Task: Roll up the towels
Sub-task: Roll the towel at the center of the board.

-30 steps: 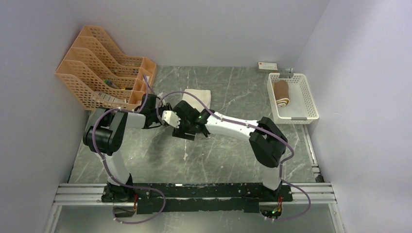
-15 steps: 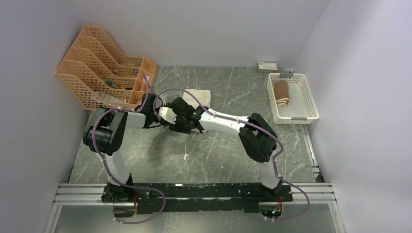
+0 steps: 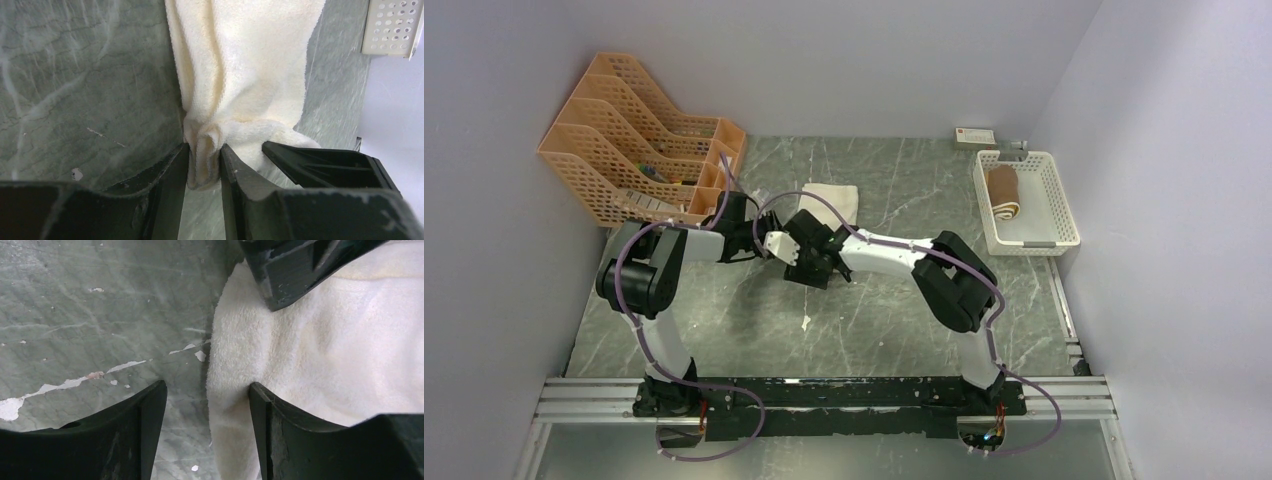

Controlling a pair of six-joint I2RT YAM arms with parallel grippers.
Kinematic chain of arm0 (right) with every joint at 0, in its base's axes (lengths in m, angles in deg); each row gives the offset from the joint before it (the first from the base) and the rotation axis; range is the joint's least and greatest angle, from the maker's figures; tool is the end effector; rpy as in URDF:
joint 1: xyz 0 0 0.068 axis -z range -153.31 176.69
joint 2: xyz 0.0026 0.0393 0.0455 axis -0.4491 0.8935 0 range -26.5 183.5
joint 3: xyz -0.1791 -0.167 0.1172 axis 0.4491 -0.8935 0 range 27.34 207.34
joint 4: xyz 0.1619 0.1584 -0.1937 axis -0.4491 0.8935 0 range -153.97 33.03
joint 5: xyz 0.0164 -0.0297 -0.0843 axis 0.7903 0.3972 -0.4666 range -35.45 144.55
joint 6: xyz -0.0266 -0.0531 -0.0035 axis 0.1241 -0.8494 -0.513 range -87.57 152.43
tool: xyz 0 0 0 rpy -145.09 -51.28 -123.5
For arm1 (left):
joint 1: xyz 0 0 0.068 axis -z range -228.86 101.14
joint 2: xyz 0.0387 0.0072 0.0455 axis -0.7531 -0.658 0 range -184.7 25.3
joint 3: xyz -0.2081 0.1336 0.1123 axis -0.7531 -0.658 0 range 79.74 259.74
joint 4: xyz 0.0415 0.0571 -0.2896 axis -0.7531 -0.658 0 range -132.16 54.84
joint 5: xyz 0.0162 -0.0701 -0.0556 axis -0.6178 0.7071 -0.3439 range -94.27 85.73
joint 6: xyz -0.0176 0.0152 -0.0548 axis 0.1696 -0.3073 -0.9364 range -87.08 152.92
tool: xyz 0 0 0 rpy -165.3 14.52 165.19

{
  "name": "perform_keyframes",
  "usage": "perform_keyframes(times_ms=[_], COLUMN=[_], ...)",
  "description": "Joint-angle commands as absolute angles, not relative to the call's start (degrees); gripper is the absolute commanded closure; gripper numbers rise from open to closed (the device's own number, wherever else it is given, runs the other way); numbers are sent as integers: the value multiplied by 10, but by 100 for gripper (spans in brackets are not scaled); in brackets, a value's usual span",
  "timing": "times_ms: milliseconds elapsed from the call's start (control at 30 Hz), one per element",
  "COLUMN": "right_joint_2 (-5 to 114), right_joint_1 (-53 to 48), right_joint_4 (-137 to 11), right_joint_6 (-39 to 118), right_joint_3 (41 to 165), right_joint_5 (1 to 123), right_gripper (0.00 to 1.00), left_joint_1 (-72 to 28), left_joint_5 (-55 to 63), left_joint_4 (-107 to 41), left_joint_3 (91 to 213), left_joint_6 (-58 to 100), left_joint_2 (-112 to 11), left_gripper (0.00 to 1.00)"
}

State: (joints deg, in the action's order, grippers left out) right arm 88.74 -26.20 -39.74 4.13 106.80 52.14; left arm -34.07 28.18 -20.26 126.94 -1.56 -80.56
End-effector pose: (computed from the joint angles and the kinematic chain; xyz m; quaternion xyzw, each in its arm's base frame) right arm 0.2765 0.3625 0.1320 -0.6242 0.7369 0.0352 0.2571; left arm 0.3525 -0.1173 0.0784 -0.0429 0.8888 -0.3907 0.2356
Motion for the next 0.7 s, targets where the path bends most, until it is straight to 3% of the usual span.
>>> perform_keyframes(times_ms=[0,100,433,567,667], right_joint_2=[889,907,912,915,930], right_joint_1=[-253,-249,-212,-172,-144], right_joint_4=[-402,-398,-380,-365,-338], right_joint_6=[48,49,62,78,88], right_joint_3=[1066,1071,1080,1101,1133], right_joint_5=[535,545,606,683,742], right_gripper=[40,44,74,81,89], left_joint_1=[-340,-340,-355,-375,-390], left_joint_5=[260,259,293,296,284], left_joint_4=[-235,-235,-252,-313,-362], left_joint_3=[1271,1266,1281,1322,1346], left_joint_6=[5,6,-7,3,27], left_joint_2=[-825,-823,-793,-743,-704], left_gripper=[58,58,55,35,29])
